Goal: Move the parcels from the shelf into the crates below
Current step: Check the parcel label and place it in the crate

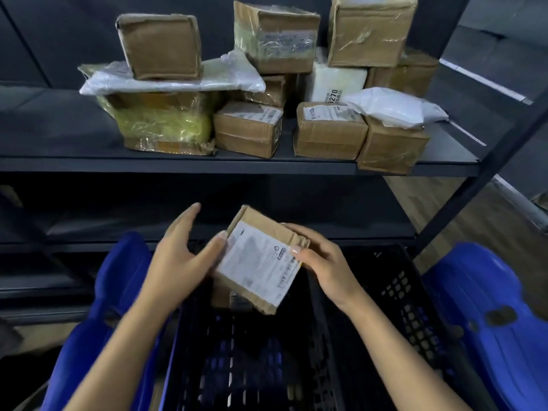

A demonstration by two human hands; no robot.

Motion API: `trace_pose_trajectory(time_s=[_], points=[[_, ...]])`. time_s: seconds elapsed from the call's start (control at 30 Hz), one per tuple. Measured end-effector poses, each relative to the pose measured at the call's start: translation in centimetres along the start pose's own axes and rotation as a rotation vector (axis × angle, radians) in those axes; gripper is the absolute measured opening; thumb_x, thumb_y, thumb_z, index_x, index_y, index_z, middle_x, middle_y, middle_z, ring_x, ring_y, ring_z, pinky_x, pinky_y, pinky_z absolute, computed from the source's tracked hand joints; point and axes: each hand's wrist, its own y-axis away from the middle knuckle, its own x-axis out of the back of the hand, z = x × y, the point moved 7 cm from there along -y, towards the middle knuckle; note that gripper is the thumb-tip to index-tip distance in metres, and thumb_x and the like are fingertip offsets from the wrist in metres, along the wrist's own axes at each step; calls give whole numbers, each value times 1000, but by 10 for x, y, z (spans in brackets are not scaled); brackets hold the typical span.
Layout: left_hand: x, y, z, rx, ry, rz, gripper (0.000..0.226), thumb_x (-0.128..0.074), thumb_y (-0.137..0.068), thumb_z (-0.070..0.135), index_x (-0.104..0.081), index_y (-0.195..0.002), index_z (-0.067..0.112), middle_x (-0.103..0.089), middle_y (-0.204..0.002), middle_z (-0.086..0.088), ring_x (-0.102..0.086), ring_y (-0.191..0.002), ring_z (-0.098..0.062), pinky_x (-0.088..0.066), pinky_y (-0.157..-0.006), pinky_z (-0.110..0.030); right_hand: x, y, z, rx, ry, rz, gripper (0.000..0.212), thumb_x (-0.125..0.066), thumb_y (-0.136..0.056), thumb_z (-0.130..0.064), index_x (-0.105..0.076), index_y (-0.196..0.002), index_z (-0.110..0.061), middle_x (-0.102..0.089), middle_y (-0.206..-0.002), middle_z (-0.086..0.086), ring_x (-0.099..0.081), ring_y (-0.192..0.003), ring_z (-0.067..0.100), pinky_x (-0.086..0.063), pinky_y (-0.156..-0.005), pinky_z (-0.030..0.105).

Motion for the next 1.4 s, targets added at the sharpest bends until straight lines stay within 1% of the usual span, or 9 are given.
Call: trace_pose_trajectory(time_s=[0.1, 0.23, 0.33, 0.5, 0.63, 0.8, 0.97, 1.2, 1.4], points=[[-6, -23, 12, -92, -47, -289, 80, -56, -67, 68, -43, -140, 35, -41, -141, 23, -36, -130, 4, -32, -98, -12, -2, -5, -4, -61, 67, -158, 32, -62, -79, -34, -70, -110, -37, -70, -114, -5, -65, -108, 14, -50, -87, 24], [-32, -21, 8, 46, -73, -731, 72, -61, -55, 83, -58, -117, 47, -66, -112, 27, -60, -105, 9, -46, -89, -19, -8, -13, -11, -118, 130, -321, 29, -60, -84, -23, -70, -110, -29, -70, -110, -5, -65, -104, 11, -49, -85, 20], [-44, -12, 1, 129, -54, -849, 58, -57, -58, 81, -70, -97, 42, -72, -96, 22, -66, -90, 6, -45, -79, -20, -5, -22, -9, -143, 165, -342, 29, -57, -87, -18, -67, -115, -17, -69, -113, 2, -65, -104, 13, -49, -85, 21], [-47, -5, -6, 209, 162, -677, 43, -59, -75, 71, -76, -86, 34, -76, -91, 10, -70, -86, -3, -46, -79, -24, 14, -23, 9, -208, 151, -164, 45, -56, -85, -57, -64, -121, -33, -69, -115, -13, -64, -105, 1, -48, -87, 17], [-40, -7, -20, 294, 263, -363, 51, -55, -74, 68, -77, -83, 23, -76, -86, 8, -71, -84, -8, -51, -87, -34, 27, -6, 44, -310, 55, -7, 78, -53, -67, -85, -63, -124, -34, -62, -130, -9, -54, -124, 7, -36, -111, 37], [-43, 9, -23, 354, 365, -72, 53, -52, -76, 74, -76, -87, 28, -76, -85, 12, -70, -87, -7, -54, -87, -38, 5, 12, 70, -392, 48, 30, 58, -57, -57, -89, -65, -103, -55, -67, -113, -24, -60, -112, -3, -43, -105, 32], [-62, 28, -16, 298, 389, -116, 52, -48, -75, 79, -69, -104, 40, -73, -93, 21, -67, -89, 4, -53, -85, -32, -9, 8, 59, -335, 45, 61, 57, -67, -70, -68, -63, -118, -38, -69, -115, -18, -64, -108, 3, -46, -102, 35], [-70, 29, -17, 279, 547, -322, 56, -64, -74, 66, -61, -121, 35, -71, -108, 17, -67, -101, -1, -49, -93, -29, 1, 3, 38, -284, 69, 34, 32, -68, -82, -49, -65, -113, -45, -70, -110, -21, -64, -103, -4, -45, -79, 3], [-80, 32, -28, 281, 603, -236, 49, -59, -77, 56, -63, -119, 31, -72, -107, 15, -67, -100, -1, -52, -81, -16, -5, 14, 61, -314, 17, 129, 57, -68, -76, -59, -58, -128, -35, -69, -112, -24, -61, -106, -8, -45, -85, 14]])
